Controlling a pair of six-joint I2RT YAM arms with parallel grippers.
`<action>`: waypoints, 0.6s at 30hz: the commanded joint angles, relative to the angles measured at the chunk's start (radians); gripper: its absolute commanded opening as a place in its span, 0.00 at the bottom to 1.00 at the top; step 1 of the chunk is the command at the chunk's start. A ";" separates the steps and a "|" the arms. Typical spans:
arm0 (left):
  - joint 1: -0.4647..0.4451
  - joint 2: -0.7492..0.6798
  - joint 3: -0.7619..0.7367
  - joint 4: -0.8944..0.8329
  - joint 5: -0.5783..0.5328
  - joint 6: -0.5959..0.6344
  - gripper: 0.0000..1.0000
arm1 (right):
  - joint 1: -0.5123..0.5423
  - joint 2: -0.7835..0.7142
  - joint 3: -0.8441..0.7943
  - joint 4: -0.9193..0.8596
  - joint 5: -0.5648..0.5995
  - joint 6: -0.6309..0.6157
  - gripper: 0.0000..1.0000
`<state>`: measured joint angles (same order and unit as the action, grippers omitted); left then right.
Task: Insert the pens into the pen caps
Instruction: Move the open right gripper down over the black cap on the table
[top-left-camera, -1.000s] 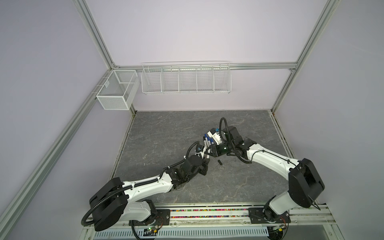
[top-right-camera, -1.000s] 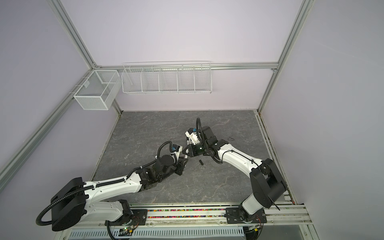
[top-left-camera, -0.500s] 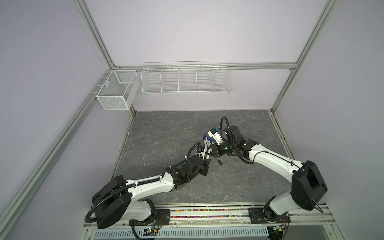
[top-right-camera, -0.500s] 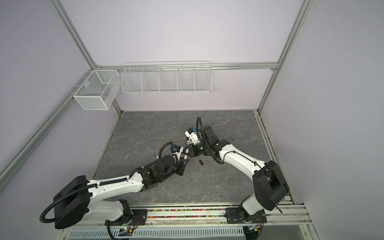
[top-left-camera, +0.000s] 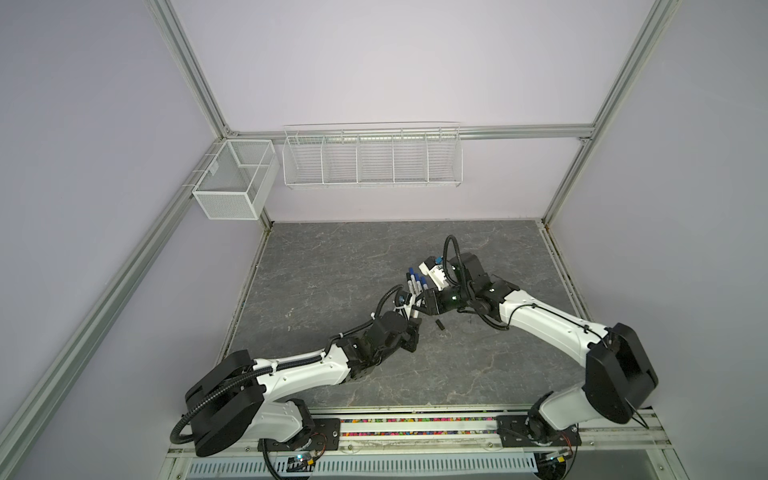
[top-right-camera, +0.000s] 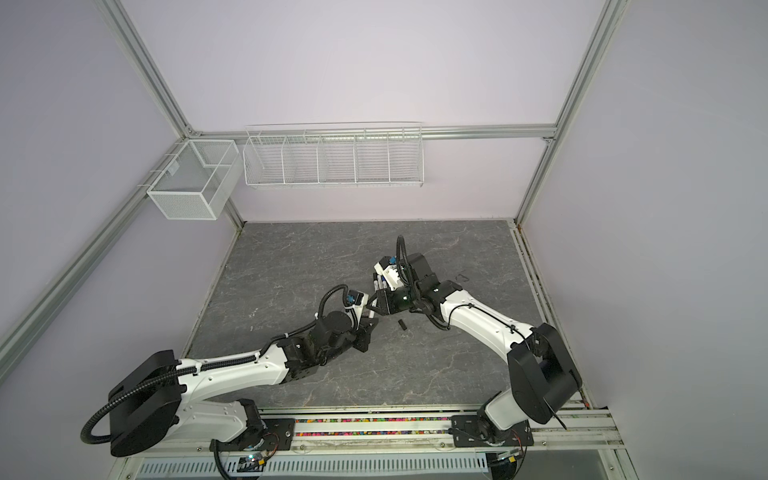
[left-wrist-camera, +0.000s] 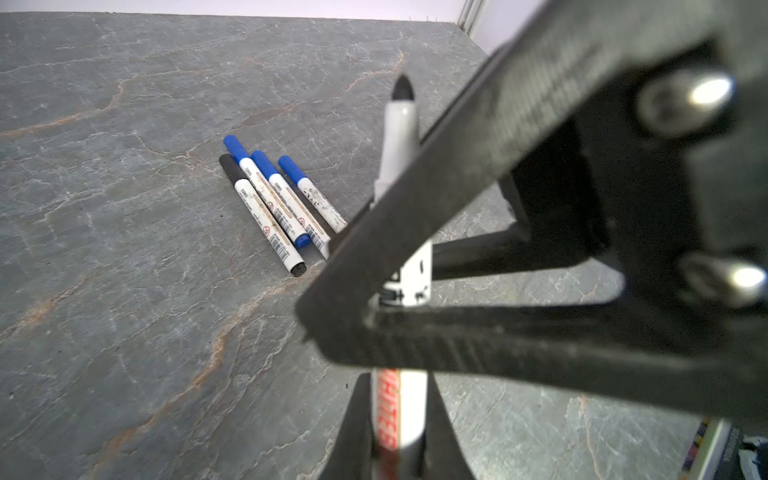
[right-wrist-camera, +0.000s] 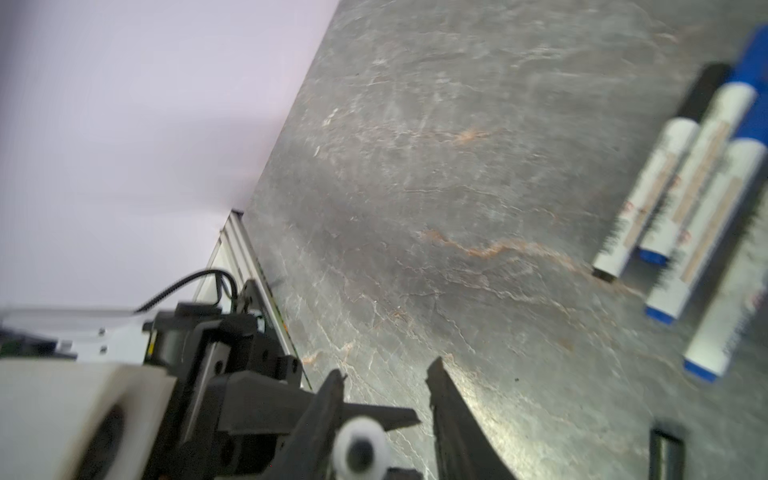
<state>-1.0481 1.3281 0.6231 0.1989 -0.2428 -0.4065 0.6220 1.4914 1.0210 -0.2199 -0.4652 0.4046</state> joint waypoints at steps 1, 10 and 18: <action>0.023 0.015 0.000 -0.042 -0.162 -0.076 0.00 | -0.045 -0.055 -0.081 -0.123 0.332 0.067 0.45; 0.034 0.057 0.035 -0.114 -0.207 -0.099 0.00 | -0.050 0.011 -0.135 -0.263 0.490 0.067 0.45; 0.034 0.077 0.065 -0.168 -0.198 -0.102 0.00 | -0.040 0.115 -0.090 -0.271 0.431 0.027 0.44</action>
<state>-1.0164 1.4006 0.6575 0.0597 -0.4198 -0.4923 0.5716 1.5715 0.9012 -0.4583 -0.0235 0.4583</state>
